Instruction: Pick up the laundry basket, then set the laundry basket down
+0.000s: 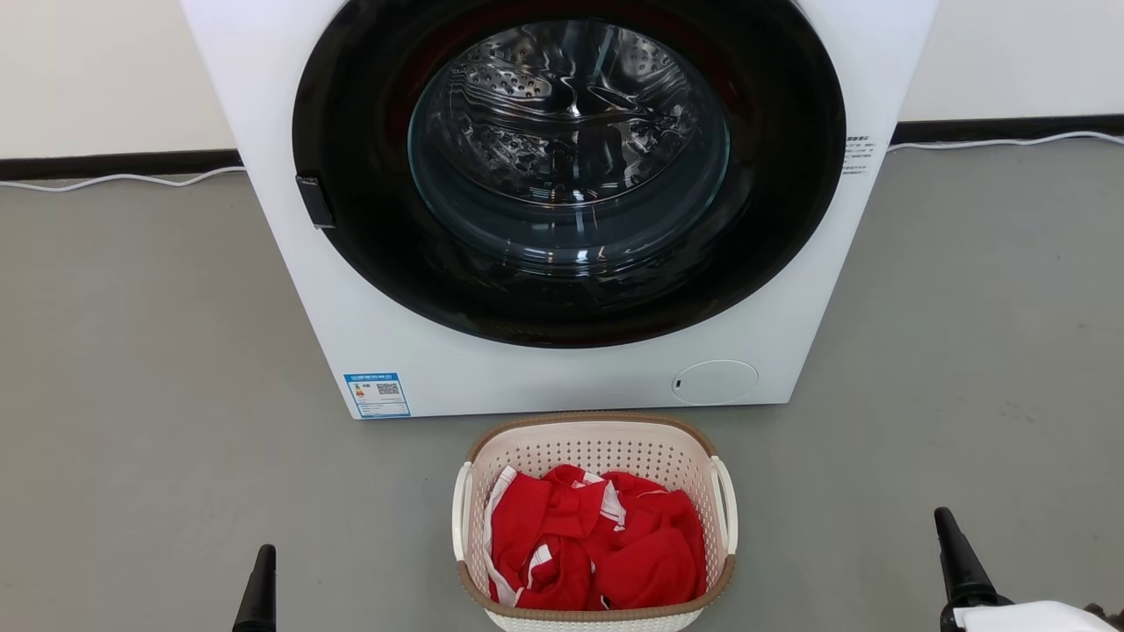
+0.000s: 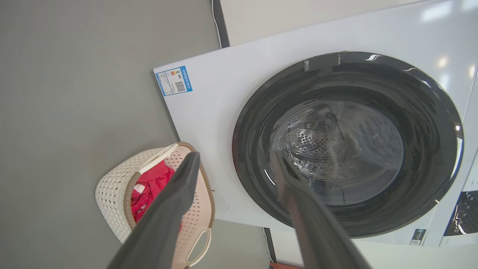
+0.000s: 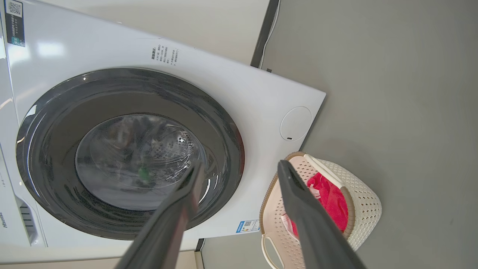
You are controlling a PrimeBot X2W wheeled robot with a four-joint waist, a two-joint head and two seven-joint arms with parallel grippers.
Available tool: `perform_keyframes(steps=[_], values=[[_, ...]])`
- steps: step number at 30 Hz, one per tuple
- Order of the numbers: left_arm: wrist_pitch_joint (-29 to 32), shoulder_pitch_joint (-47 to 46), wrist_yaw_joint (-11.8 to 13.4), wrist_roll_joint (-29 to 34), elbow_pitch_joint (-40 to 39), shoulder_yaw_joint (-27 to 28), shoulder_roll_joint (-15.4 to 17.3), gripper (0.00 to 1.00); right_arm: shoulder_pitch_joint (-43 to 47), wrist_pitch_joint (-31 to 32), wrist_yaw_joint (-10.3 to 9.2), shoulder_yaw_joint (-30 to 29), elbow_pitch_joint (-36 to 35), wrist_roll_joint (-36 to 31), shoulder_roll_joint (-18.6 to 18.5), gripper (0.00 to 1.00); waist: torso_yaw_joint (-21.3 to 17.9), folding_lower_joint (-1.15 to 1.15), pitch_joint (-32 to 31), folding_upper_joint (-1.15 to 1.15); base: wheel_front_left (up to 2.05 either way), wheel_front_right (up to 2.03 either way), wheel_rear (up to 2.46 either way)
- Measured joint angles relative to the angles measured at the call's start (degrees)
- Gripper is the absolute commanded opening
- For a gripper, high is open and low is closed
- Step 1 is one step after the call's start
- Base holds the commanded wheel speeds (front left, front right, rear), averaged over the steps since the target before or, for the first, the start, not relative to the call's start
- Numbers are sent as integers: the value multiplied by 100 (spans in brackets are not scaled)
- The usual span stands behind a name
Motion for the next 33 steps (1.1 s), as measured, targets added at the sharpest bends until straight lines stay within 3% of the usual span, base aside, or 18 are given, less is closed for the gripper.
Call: perform_keyframes(steps=[19, 33], values=[[-288, 0, 0, 1623, -36, -67, 21, 100, 0, -303, 0, 107, -138, -2101, -16, 100, 14, 0, -11, 0, 0, 0, 0], [-534, 0, -1, 2641, 4, -82, 36, 100, 1, -515, 0, 179, -154, -3263, -36, 100, 39, 0, -20, 0, 0, 0, 0]])
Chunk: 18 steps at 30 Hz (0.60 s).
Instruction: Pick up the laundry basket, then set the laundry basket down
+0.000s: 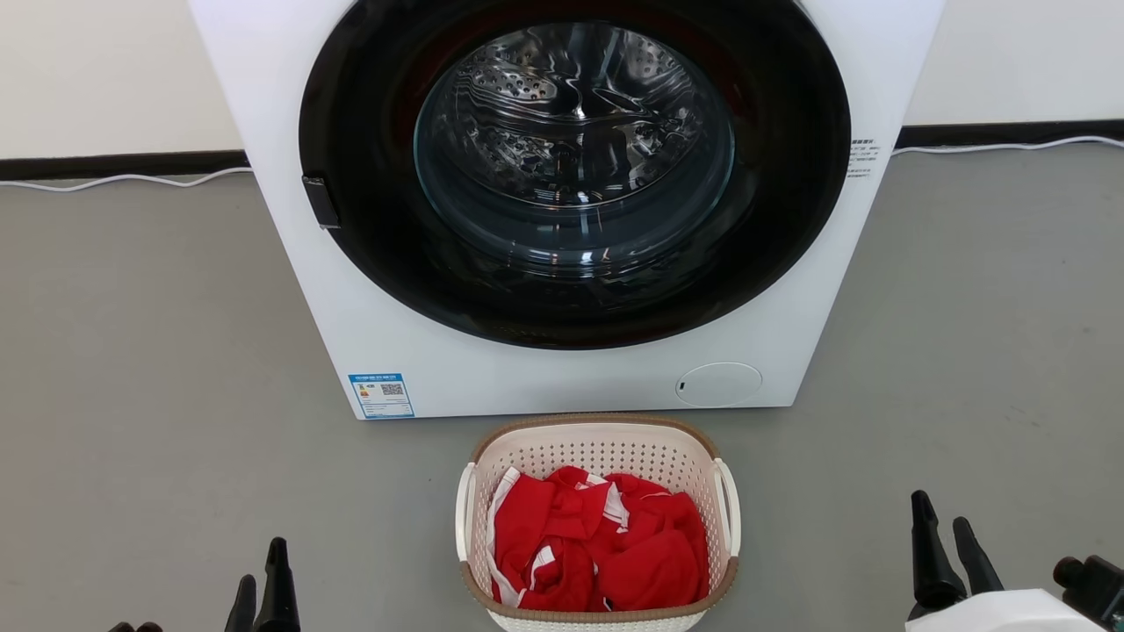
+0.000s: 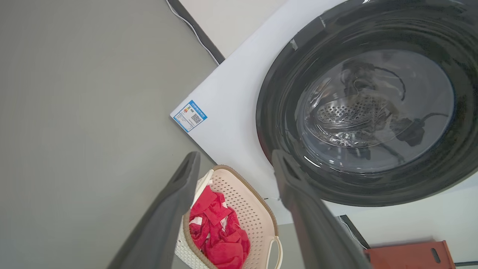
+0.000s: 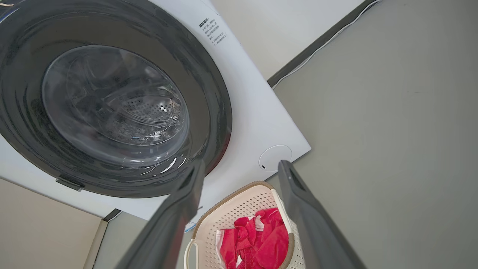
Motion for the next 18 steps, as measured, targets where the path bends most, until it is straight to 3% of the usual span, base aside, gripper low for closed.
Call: perform_keyframes(steps=[18], values=[[-269, 0, -5, 1273, 69, -85, 23, 100, 3, -294, 0, 67, 18, -1366, -18, 100, 6, 0, -9, 0, 0, 0, 0]])
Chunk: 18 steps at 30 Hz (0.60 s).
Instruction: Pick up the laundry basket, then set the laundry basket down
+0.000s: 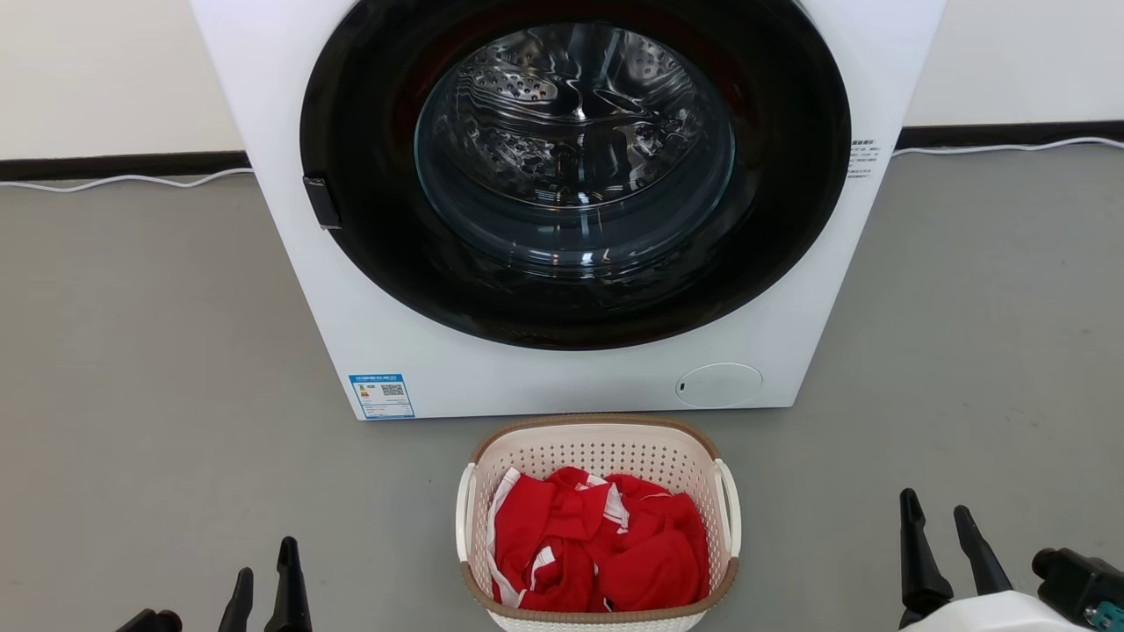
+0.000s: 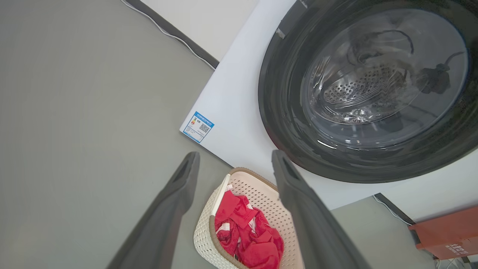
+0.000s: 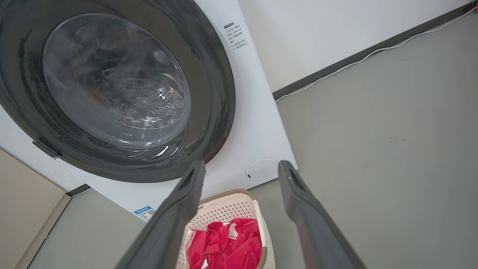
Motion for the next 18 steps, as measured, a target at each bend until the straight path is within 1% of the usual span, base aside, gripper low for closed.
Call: perform_keyframes(steps=[18], values=[[-292, 0, -1, 1183, 7, -27, 25, 100, 6, -299, 0, 89, 114, -1396, -38, 100, 7, 0, 19, 0, 0, 0, 0]])
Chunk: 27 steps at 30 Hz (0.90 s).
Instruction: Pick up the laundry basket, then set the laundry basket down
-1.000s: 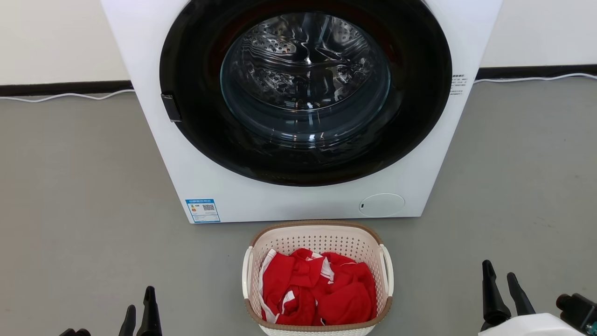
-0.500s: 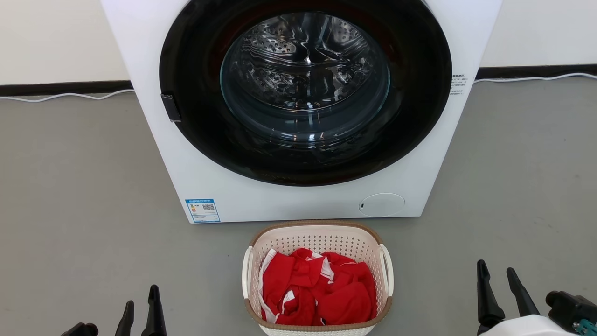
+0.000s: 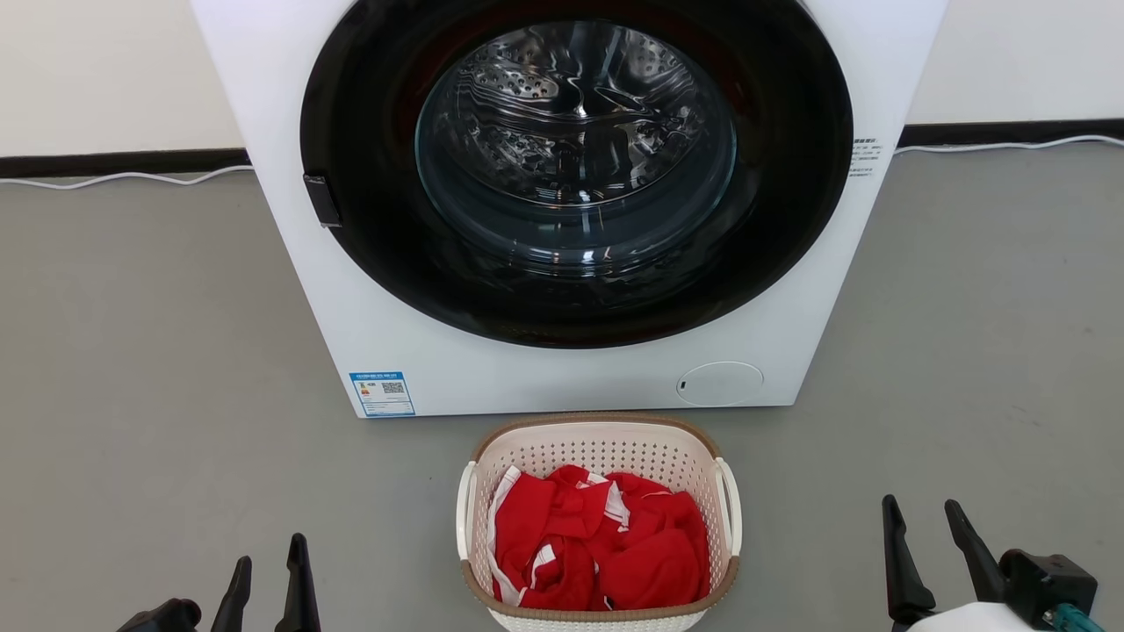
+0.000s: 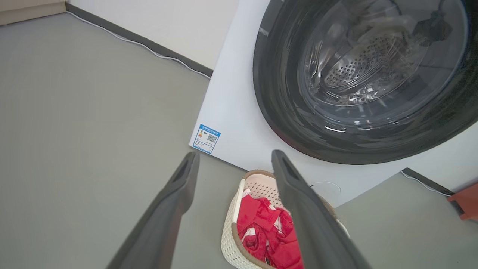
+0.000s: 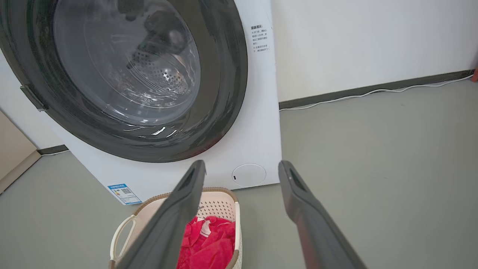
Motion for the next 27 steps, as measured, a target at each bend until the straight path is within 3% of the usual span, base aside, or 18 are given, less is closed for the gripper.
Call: perform_keyframes(steps=[27], values=[[-445, 0, -7, 1693, 74, -54, 46, 100, 2, -445, 2, 53, 73, -1871, -44, 100, 15, 0, 58, 0, 0, 0, 0]])
